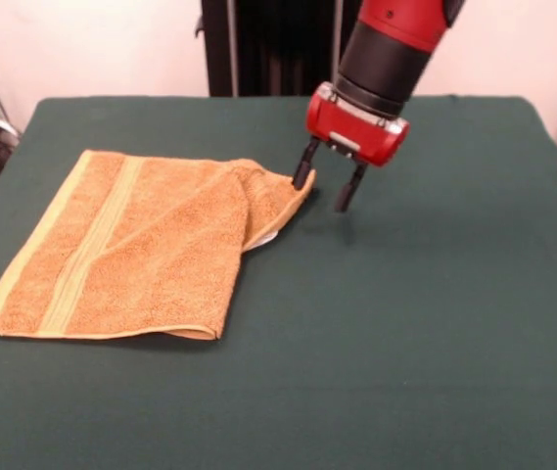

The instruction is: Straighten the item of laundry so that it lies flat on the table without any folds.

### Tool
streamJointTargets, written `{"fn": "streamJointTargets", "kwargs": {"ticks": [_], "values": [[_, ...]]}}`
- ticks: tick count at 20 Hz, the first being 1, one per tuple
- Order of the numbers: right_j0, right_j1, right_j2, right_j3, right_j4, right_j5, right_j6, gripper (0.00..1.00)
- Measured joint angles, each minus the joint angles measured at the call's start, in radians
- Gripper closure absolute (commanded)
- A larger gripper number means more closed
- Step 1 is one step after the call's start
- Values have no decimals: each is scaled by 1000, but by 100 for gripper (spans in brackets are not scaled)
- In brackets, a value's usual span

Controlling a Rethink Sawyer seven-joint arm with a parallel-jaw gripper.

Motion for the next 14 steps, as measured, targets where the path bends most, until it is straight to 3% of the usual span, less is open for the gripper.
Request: {"fn": "streamJointTargets", "kwargs": {"ticks": [8, 14], "values": [[31, 132, -70, -43, 14, -1, 0, 0], [59, 182, -130, -83, 15, 22, 0, 0]]}}
